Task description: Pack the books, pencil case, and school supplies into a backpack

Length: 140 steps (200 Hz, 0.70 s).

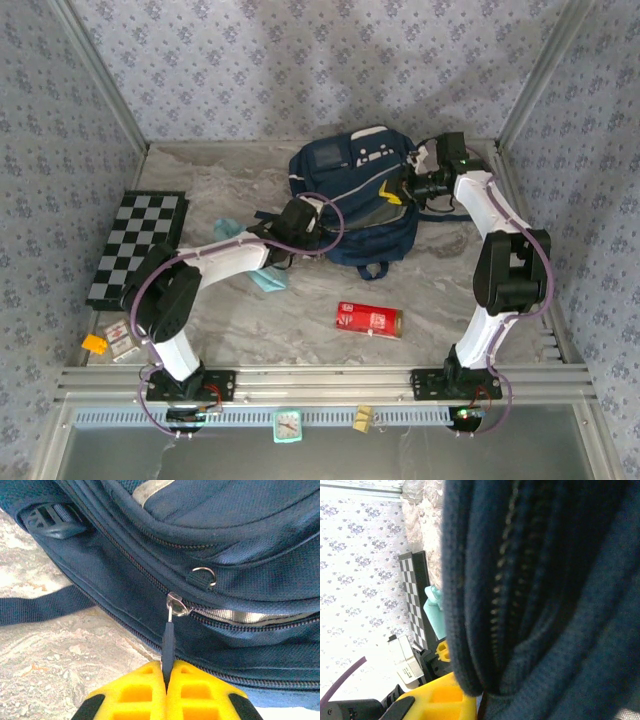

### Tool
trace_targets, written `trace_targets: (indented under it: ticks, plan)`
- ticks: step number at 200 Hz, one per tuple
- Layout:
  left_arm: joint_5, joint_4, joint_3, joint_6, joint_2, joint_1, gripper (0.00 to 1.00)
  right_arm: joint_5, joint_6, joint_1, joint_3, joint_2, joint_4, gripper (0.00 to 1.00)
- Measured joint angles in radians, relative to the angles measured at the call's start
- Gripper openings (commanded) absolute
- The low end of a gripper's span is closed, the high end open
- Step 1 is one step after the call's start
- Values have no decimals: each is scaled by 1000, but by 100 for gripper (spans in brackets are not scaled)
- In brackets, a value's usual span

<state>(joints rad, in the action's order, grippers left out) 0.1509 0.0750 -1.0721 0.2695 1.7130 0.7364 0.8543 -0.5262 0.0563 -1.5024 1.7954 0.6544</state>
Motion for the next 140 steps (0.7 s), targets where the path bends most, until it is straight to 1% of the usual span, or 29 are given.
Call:
trace_targets:
  ticks: [24,47,77,98,128,140]
  plan:
    - [22,-34,2,0,0,-24,0,0,5,-3,0,0,2,0]
    - [16,-152,39,-10,2,-88,0,16,13,-3,0,0,1,0]
    - [13,-291,46,-39,45,-131,0,38,19,-10,0,0,0,0]
    - [-4,-349,10,-41,111,-163,0,60,20,-19,0,0,-4,0]
    - [-36,-366,-64,-21,182,-212,0,71,19,-26,26,-5,-32,0]
    - [-55,-364,-66,-18,181,-218,0,76,19,-27,35,-6,-39,13]
